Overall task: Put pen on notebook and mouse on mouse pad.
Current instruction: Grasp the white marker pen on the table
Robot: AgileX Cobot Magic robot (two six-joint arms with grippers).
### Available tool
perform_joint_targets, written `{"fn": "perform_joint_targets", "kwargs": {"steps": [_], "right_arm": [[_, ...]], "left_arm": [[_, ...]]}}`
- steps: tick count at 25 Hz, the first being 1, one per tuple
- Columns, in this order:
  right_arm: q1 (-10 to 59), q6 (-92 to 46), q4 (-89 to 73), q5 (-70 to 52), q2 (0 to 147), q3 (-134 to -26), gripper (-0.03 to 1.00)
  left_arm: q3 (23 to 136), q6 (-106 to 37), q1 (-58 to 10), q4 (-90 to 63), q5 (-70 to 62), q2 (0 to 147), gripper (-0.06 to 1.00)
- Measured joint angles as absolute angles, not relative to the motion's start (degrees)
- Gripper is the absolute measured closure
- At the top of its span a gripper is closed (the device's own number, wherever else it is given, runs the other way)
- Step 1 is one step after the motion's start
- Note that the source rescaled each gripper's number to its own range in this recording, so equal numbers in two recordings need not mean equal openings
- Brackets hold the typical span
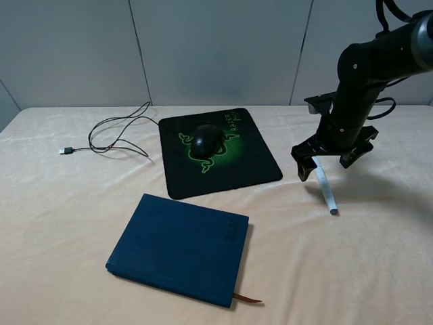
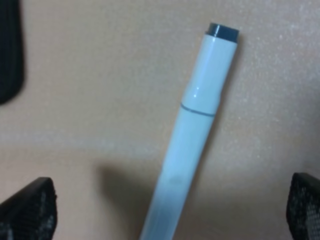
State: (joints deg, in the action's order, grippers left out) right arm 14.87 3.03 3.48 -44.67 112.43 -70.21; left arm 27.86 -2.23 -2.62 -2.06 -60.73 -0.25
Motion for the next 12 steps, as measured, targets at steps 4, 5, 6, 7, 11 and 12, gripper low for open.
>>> {"fn": "perform_joint_targets", "kwargs": {"steps": [4, 5, 6, 7, 11, 12], "right_arm": [[14.9, 3.0, 2.6, -43.3, 113.1, -70.2, -0.03], [14.9, 3.0, 2.5, -43.1, 113.5, -70.2, -0.03], [14.9, 3.0, 2.4, -42.8, 113.9, -70.2, -0.03], [14.9, 3.0, 2.4, -42.3, 114.4, -70.2, -0.03], [14.9, 3.0, 2.1, -41.8, 115.8, -70.2, -0.03], [14.9, 3.0, 2.1, -41.8, 116.2, -70.2, -0.03]], "left_arm": [[27.9, -2.2, -2.6, -2.1, -60.7, -0.2, -0.06], [27.9, -2.2, -2.6, -2.1, -60.7, -0.2, -0.06], [27.9, -2.2, -2.6, -2.1, -60.7, -0.2, -0.06], [27.9, -2.2, -2.6, -2.1, -60.7, -0.2, -0.06], [27.9, -2.2, -2.6, -2.1, -60.7, -0.2, -0.06], [27.9, -2.2, -2.6, -2.1, -60.7, -0.2, -0.06]]}}
